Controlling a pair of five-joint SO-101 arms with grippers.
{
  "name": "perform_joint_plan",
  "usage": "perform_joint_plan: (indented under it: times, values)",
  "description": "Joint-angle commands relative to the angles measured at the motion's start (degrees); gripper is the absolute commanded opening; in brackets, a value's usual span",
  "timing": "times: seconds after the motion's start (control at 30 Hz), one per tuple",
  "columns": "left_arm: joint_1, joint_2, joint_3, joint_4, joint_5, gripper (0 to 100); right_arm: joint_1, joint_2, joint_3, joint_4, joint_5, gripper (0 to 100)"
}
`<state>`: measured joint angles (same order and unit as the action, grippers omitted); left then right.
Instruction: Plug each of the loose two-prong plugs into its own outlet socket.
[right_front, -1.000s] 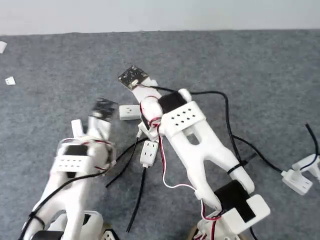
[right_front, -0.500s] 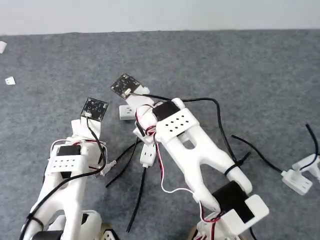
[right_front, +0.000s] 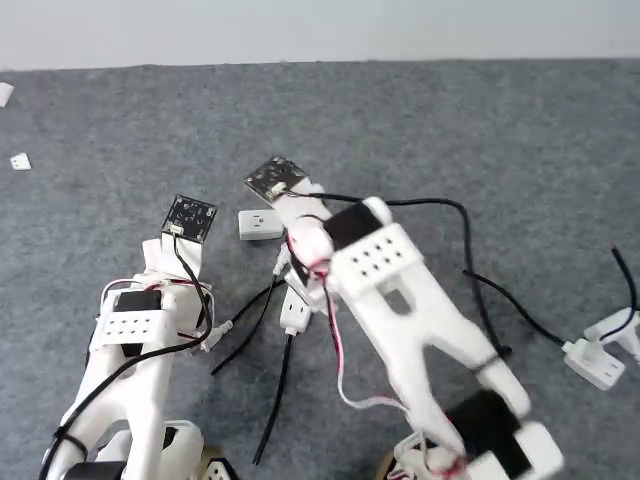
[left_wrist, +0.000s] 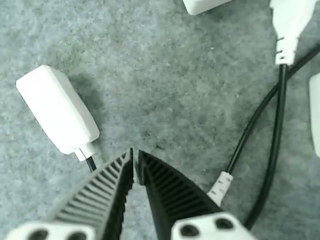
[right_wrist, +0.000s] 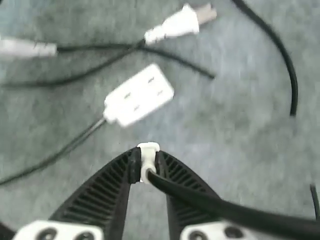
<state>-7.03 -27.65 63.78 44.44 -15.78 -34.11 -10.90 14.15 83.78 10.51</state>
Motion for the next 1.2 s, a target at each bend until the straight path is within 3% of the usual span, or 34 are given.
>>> perform_joint_plan:
  times: [0.0, 0.13, 0.3, 0.5, 0.63, 0.93, 1.17]
  values:
    - [-0.35, -1.32, -1.54, -0.53, -0.44, 1, 1.27, -8.22, 5.45, 2.86, 0.26, 0.8]
    - [-0.35, -1.32, -1.54, -0.53, -0.44, 1, 4.79, -9.45, 16.35, -0.31, 4.75, 0.8]
    - [-0.26, -1.32, -1.54, -0.53, -0.44, 1, 15.78, -9.19, 24.62, -10.86, 10.55, 1.1]
    - [0.97, -1.23, -1.01, -0.53, -0.53, 1, 22.02, -1.01, 23.30, -13.14, 12.75, 16.2]
    - [0.97, -1.23, -0.92, -0.53, -0.62, 1, 23.87, 2.86, 18.11, -13.14, 12.48, 15.4]
    - [0.97, -1.32, -0.92, -0.53, -3.08, 1, 25.19, 2.86, 8.26, -5.32, 3.87, 3.8]
    - [0.97, -1.32, -0.92, -0.53, -3.16, 1, 28.00, 6.29, 11.52, -11.74, -7.38, 2.9]
